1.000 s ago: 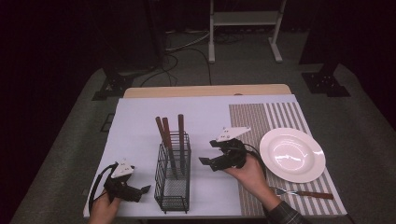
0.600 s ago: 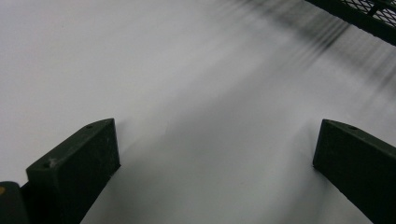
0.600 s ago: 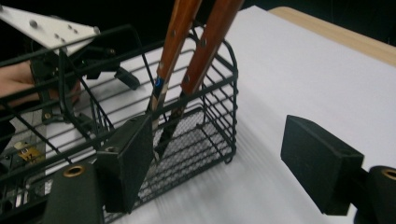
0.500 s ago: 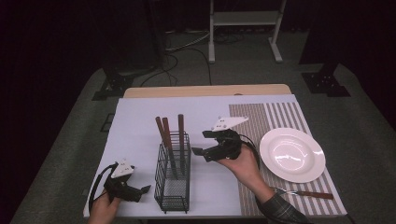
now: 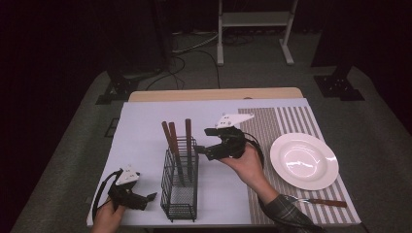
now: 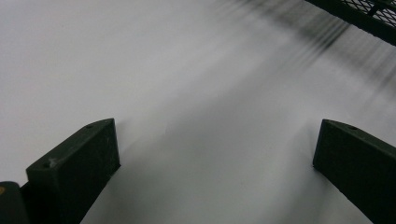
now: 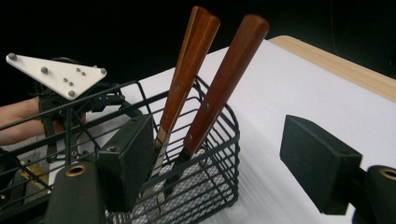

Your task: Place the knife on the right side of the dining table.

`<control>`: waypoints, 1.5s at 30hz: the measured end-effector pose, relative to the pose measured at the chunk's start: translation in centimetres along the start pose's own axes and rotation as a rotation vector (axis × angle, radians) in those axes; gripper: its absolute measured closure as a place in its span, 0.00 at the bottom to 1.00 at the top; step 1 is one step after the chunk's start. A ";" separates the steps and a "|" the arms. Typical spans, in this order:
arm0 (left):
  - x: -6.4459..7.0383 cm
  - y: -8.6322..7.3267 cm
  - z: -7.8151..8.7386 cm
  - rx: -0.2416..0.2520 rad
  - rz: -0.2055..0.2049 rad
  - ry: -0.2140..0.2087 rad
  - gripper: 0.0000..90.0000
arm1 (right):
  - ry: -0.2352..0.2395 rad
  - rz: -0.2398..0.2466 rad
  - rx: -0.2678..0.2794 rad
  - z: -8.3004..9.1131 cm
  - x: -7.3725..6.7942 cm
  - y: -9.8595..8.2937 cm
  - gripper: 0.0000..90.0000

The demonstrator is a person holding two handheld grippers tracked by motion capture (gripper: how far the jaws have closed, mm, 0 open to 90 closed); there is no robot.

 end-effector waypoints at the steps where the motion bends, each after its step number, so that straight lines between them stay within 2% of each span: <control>1: 0.0 0.0 0.0 0.000 0.000 0.000 0.00 | 0.002 -0.003 0.004 -0.1 0.1 0.1 0.28; 12: 0.0 0.0 0.0 0.002 0.000 0.000 0.00 | 0.007 0.001 0.029 -1.1 0.8 1.3 0.30; 28: 0.0 0.0 0.0 0.002 0.000 0.000 0.00 | 0.044 -0.038 0.049 -3.7 1.6 2.2 0.39; 39: 0.0 0.0 0.0 0.002 0.000 0.000 0.00 | 0.063 -0.060 0.062 -4.8 2.1 2.4 0.54; 42: 0.0 0.0 0.0 0.002 0.000 0.000 0.00 | 0.071 -0.061 0.066 -4.9 2.1 2.5 0.64; 45: 0.0 0.0 0.0 0.002 0.000 0.000 0.00 | 0.066 -0.059 0.062 -4.8 2.1 2.6 0.69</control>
Point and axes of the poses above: each handheld gripper's, and its own axes: z roughly backward along the jaws, y roughly out of its top, x roughly to its right, the point moved 3 cm from there along -z, roughly forward along the jaws, and after that the axes turned 14 degrees about z, right-handed, at the moved point
